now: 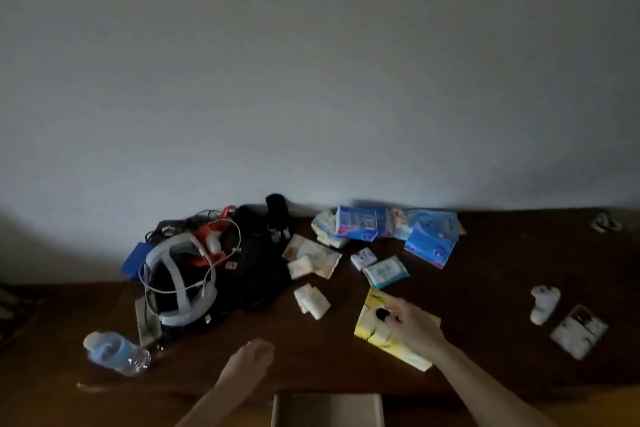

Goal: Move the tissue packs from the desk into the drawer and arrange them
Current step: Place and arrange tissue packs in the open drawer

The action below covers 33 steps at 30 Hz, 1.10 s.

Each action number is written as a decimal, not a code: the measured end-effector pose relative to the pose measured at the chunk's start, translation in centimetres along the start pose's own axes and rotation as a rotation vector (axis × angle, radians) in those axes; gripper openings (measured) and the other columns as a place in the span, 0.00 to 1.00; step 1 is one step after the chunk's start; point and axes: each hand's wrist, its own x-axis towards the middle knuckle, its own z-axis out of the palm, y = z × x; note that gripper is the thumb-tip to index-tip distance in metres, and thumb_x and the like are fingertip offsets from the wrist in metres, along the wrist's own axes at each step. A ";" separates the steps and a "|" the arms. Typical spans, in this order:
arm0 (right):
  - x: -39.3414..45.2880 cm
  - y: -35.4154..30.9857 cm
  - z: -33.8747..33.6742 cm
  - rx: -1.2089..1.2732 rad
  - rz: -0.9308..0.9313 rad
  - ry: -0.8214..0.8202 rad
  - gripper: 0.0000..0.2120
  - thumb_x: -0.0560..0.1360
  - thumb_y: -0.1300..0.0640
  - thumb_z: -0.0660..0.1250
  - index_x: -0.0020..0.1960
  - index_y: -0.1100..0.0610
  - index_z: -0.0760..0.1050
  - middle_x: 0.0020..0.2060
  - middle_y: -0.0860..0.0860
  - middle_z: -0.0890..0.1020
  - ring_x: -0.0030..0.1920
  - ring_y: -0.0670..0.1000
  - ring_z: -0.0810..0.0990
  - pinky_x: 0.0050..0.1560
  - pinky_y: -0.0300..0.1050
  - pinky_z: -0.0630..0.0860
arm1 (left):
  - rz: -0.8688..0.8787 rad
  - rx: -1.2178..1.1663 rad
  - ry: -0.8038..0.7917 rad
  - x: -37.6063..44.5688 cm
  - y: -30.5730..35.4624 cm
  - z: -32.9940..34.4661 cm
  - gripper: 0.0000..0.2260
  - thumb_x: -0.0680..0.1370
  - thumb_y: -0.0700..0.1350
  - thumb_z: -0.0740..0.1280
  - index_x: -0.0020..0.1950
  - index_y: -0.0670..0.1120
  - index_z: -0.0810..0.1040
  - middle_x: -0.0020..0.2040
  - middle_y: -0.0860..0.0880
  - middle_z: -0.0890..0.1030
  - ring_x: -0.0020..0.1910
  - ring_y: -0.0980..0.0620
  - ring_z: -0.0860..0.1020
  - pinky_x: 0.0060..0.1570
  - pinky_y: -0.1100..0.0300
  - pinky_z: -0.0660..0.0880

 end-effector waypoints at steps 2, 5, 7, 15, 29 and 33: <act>2.9 0.2 1.3 -0.138 -0.002 -0.053 0.23 0.78 0.46 0.66 0.71 0.50 0.70 0.66 0.50 0.76 0.67 0.53 0.74 0.62 0.49 0.73 | 0.075 0.038 0.003 2.7 2.9 0.9 0.11 0.80 0.49 0.65 0.62 0.53 0.79 0.51 0.52 0.83 0.49 0.53 0.81 0.51 0.57 0.78; 5.7 1.7 4.6 -0.293 0.072 -0.159 0.32 0.75 0.40 0.67 0.73 0.52 0.64 0.68 0.53 0.73 0.69 0.57 0.70 0.64 0.55 0.71 | 0.143 0.143 -0.012 6.2 6.6 2.6 0.14 0.79 0.51 0.65 0.64 0.55 0.77 0.59 0.53 0.79 0.56 0.52 0.79 0.54 0.56 0.76; 6.3 4.1 8.0 -0.335 0.090 -0.150 0.35 0.75 0.36 0.66 0.75 0.53 0.61 0.70 0.53 0.71 0.71 0.58 0.68 0.68 0.57 0.67 | 0.175 0.254 -0.030 8.6 7.7 4.4 0.18 0.77 0.50 0.64 0.68 0.54 0.73 0.64 0.51 0.73 0.61 0.50 0.75 0.56 0.55 0.74; 9.0 11.6 13.2 -0.604 -0.072 0.164 0.33 0.77 0.41 0.67 0.75 0.56 0.63 0.64 0.56 0.76 0.63 0.60 0.74 0.70 0.61 0.67 | 0.067 0.539 -0.058 20.9 8.2 10.7 0.40 0.72 0.60 0.72 0.79 0.58 0.55 0.79 0.45 0.48 0.77 0.39 0.51 0.68 0.36 0.65; 2.3 10.0 16.2 -0.522 -0.158 0.055 0.07 0.77 0.57 0.69 0.53 0.53 0.72 0.41 0.48 0.82 0.40 0.51 0.83 0.37 0.48 0.80 | 0.041 0.252 0.019 8.4 -2.0 19.2 0.21 0.69 0.57 0.69 0.59 0.54 0.72 0.61 0.49 0.69 0.59 0.44 0.72 0.52 0.51 0.75; -5.5 11.3 22.0 -0.451 -0.170 -0.091 0.07 0.76 0.54 0.69 0.49 0.53 0.72 0.36 0.47 0.80 0.34 0.50 0.81 0.28 0.43 0.72 | -0.063 0.100 -0.012 2.6 -6.1 20.2 0.21 0.64 0.63 0.64 0.55 0.60 0.67 0.52 0.53 0.73 0.51 0.46 0.76 0.46 0.54 0.72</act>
